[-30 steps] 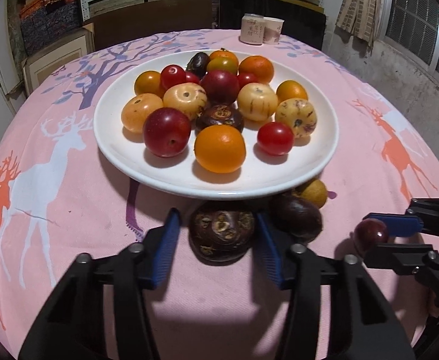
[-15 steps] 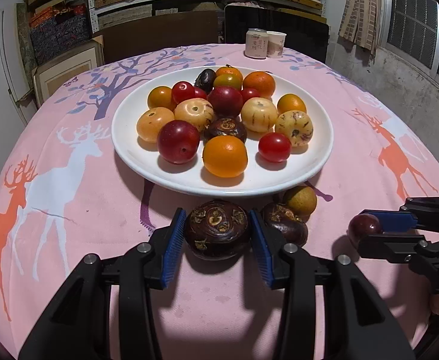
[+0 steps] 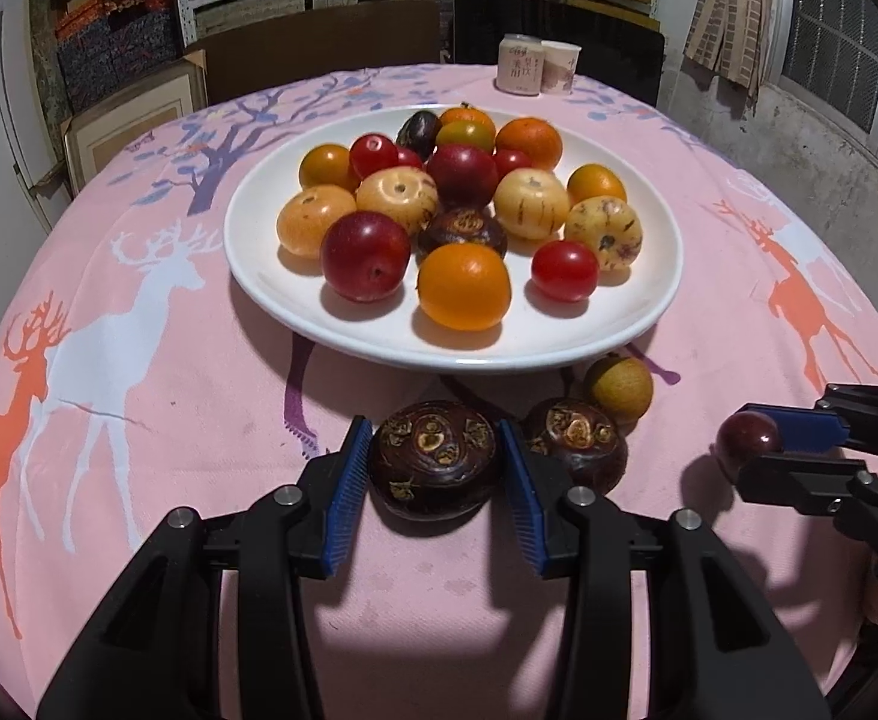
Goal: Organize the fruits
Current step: 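Grasp another dark brown fruit with the left tool while the right tool grasps a dark red fruit, then lower the dark brown fruit onto the plate with left tool while right tool places the dark red fruit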
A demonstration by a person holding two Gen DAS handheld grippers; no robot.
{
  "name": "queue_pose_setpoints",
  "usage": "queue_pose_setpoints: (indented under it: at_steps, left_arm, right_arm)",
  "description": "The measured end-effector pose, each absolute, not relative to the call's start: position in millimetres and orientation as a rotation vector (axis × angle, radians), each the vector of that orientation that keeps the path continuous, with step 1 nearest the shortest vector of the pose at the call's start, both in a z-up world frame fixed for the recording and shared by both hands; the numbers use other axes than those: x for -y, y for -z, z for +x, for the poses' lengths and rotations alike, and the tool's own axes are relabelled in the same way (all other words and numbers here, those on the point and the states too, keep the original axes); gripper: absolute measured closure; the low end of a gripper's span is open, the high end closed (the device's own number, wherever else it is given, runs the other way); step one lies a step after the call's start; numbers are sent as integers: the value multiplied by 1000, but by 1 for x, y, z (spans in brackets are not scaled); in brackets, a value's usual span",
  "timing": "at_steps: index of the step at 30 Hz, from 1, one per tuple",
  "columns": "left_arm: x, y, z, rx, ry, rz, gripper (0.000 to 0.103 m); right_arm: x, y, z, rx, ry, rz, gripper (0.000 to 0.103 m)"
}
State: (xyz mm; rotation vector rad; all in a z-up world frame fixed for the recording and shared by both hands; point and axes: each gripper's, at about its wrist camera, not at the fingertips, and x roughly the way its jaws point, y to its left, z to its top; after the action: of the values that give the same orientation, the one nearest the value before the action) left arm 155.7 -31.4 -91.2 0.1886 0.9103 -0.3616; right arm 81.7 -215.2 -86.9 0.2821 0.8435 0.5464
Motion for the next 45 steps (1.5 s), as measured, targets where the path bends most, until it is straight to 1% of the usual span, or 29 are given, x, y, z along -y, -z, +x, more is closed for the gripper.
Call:
queue_pose_setpoints:
  at_steps: [1,2,4,6,7,9,10,11,34,40,45]
  left_arm:
    - [30,92,157,-917,364,185,57]
    - [29,93,158,-919,350,185,47]
    - [22,96,162,-936,316,162,31]
    - [18,97,164,-944,330,138,30]
    - [20,97,162,-942,331,153,32]
    - [25,96,159,-927,345,180,45]
    - [27,95,157,-923,357,187,55]
    - [28,94,156,-920,366,190,61]
    - [13,78,129,-874,374,152,61]
    - [2,56,114,-815,402,111,61]
    - [4,18,124,-734,408,115,61]
  right_arm:
    - [215,87,82,-843,-547,283,70]
    - [216,87,82,-843,-548,283,70]
    - [215,87,82,-844,-551,283,70]
    - [216,87,82,-842,-551,284,70]
    - [216,87,82,-841,-551,285,70]
    - [216,87,83,-841,-552,286,70]
    - [216,87,83,-842,-552,286,70]
    - [216,87,83,-840,-552,286,70]
    - [220,84,76,-809,-521,287,71]
    - [234,75,60,-737,-501,285,71]
    - [250,45,67,-646,-448,277,71]
